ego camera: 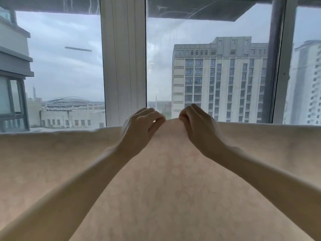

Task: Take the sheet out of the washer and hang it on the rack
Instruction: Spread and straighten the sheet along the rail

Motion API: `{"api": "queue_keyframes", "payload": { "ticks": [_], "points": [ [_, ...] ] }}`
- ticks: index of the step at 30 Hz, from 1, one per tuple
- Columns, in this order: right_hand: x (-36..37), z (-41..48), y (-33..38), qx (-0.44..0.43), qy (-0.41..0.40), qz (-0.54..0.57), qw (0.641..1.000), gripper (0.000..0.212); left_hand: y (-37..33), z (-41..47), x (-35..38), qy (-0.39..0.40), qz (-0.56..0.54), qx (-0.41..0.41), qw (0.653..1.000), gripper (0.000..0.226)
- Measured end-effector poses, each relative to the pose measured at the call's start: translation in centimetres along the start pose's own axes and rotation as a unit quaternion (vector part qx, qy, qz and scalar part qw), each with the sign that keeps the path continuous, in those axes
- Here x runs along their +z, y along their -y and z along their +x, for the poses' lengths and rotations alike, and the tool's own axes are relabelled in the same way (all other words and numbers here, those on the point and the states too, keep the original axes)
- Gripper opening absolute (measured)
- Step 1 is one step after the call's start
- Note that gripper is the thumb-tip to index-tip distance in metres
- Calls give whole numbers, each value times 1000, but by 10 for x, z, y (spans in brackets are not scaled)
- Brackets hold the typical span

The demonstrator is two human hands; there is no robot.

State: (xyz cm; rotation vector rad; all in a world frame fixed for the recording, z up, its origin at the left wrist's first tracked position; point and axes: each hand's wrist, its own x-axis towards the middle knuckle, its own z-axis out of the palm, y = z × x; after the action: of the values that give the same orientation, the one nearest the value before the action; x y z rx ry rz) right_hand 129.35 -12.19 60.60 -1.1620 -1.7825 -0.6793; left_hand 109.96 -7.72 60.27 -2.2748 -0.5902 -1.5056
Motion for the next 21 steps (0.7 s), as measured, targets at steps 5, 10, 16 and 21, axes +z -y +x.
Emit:
{"api": "queue_keyframes", "payload": {
  "ticks": [5,10,16,21],
  "points": [
    [-7,-8,-4,-16,-12,4,1000,15,35,-24,-29,55,-16,-73,996,15],
    [-1,-24,5,-95,4,-32,995,15,50,-39,-52,30,32,-47,998,17],
    [0,-13,6,-124,-28,-29,991,14,42,-52,-47,-34,130,64,989,22],
    [19,-24,11,-125,65,-51,989,37,42,-61,-45,-15,158,90,983,20]
  ]
}}
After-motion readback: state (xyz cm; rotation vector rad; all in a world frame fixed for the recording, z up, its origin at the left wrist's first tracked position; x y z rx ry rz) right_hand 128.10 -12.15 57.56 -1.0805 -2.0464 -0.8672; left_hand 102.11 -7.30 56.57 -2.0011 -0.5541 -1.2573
